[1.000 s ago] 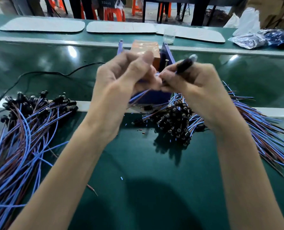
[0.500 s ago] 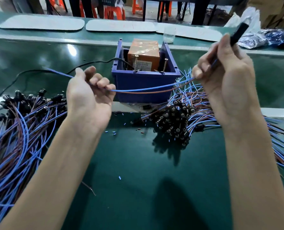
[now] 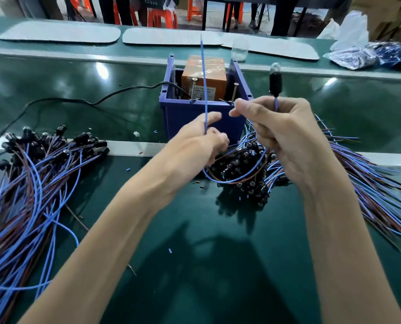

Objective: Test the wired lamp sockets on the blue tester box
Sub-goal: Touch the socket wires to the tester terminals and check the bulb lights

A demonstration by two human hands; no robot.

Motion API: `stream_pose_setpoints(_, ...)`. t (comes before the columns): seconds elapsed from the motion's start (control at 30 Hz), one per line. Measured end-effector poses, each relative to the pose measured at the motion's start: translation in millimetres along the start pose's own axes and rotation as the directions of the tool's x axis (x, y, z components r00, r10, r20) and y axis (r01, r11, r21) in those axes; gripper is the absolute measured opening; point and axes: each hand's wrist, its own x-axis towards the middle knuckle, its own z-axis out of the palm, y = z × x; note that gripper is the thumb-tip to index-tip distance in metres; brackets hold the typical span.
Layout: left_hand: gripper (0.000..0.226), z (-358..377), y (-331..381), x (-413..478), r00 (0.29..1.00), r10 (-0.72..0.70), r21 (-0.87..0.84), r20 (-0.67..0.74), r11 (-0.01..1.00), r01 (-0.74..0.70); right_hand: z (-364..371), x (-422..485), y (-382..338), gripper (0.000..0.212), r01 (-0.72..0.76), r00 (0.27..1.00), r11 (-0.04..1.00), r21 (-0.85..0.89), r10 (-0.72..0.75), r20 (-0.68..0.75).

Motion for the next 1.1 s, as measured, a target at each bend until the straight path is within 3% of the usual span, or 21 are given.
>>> stream_pose_setpoints(0.1,0.095,0,-3,1,0.999,0.013,0.096,0.043,0.995,-0.017,2,-2,-1,0.021,-0.012,0.999,1.000,-0.012,0.012,0.030)
stream_pose_setpoints(0.17,0.104,2,-4,1,0.996,0.014,0.101,0.086,0.995,-0.022,7,-5,-4,0.016,0.015,0.997,1.000,-0.007,-0.015,0.074)
stream_pose_setpoints(0.3,0.088,7,-3,-3,0.991,0.023,0.043,0.129,0.999,-0.029,21,-9,-4,0.005,0.000,0.994,1.000,0.005,0.000,0.110)
stream_pose_setpoints(0.5,0.089,9,3,-4,0.994,0.000,-0.275,0.114,0.961,0.031,16,-1,-6,0.008,0.002,0.998,0.984,0.176,0.009,-0.063)
stream_pose_setpoints(0.57,0.065,11,5,-7,0.996,-0.012,-0.377,0.093,0.925,0.046,10,2,-7,0.014,0.003,0.991,0.959,0.285,0.035,-0.127)
stream_pose_setpoints(0.67,0.036,16,3,-4,1.000,-0.027,-0.555,0.016,0.831,0.031,5,4,-7,0.017,-0.006,0.981,0.933,0.359,0.076,-0.180)
stream_pose_setpoints(0.8,0.028,13,-4,3,1.000,0.007,-0.784,0.006,0.621,0.000,3,6,-7,0.017,-0.007,0.979,0.903,0.429,0.094,-0.182)
stream_pose_setpoints(0.87,0.030,12,-5,3,1.000,0.003,-0.818,0.015,0.575,0.010,4,5,-7,0.017,-0.001,0.986,0.904,0.427,0.071,-0.148)
stream_pose_setpoints(0.93,0.030,13,-6,3,0.999,-0.032,-0.788,-0.038,0.616,-0.010,6,4,-7,0.017,0.009,0.993,0.915,0.403,0.041,-0.114)
stream_pose_setpoints(1.1,0.025,12,-15,2,0.945,-0.123,-0.452,-0.304,0.892,-0.029,8,2,-5,0.019,0.004,0.996,0.943,0.334,0.024,-0.081)
